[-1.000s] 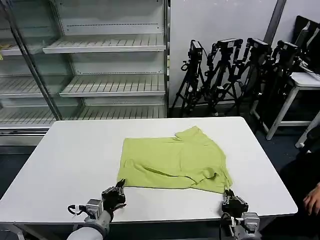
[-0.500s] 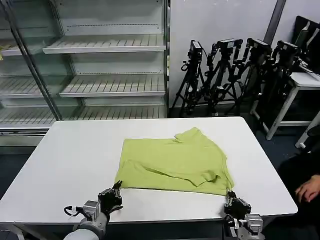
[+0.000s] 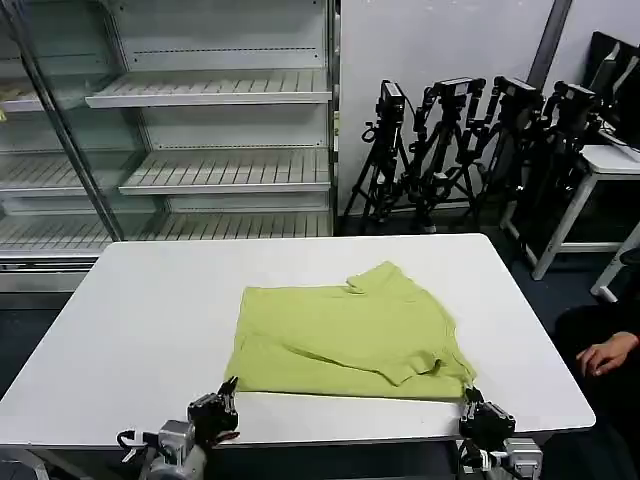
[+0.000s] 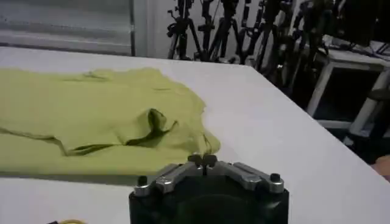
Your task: Fold and organize the clothes.
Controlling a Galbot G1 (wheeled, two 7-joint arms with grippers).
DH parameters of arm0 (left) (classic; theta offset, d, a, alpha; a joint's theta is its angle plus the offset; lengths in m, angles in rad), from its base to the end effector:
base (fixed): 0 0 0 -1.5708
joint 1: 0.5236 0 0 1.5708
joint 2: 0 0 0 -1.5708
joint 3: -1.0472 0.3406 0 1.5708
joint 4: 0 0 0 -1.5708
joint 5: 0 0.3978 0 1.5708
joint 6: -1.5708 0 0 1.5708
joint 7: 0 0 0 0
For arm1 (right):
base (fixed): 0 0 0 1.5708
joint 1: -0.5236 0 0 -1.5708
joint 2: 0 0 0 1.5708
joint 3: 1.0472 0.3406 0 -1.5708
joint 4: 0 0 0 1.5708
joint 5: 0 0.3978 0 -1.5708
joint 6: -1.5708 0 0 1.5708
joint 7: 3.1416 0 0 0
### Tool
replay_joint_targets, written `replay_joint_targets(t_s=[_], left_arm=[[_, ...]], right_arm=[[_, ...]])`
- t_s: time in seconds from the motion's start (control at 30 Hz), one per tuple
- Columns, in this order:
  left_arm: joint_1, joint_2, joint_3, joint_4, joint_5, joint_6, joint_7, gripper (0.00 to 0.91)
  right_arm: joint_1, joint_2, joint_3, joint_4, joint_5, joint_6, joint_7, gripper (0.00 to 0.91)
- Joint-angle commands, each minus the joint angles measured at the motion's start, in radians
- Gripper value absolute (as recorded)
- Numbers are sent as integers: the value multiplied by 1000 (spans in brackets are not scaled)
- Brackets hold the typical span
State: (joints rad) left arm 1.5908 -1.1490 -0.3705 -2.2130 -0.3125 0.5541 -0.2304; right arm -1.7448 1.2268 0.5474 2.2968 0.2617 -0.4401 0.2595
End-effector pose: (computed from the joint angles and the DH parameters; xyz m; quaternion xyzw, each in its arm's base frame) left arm 0.2109 -0.0024 -0.2598 -0.0705 -0.9612 -0.0588 0.2602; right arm 0.1832 -0.0325 -0.2444 -0.0265 -0.9759 0.0576 0.2090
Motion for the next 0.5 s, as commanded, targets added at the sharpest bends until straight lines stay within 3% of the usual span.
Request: replay_joint_targets(t_s=[0.03, 0.33, 0.37, 0.4, 0.43, 0.5], left_arm=[[194, -21, -3, -115, 53, -1, -1, 20], [267, -45, -14, -168, 97, -12, 4, 20], [272, -45, -17, -178, 99, -9, 4, 111], [277, -45, -20, -188, 101, -7, 4, 856], [278, -45, -22, -193, 102, -7, 4, 907], [281, -45, -32, -218, 101, -9, 3, 907]], right_arm=[[-128, -8, 10, 55, -19, 15, -5, 0], [-134, -8, -15, 48, -57, -13, -1, 0], [-133, -7, -18, 49, -63, -15, -2, 333], [-128, -8, -23, 52, -74, -4, -7, 907], [-125, -8, -23, 54, -76, -2, -7, 907], [-113, -6, -19, 62, -75, 5, -1, 907]])
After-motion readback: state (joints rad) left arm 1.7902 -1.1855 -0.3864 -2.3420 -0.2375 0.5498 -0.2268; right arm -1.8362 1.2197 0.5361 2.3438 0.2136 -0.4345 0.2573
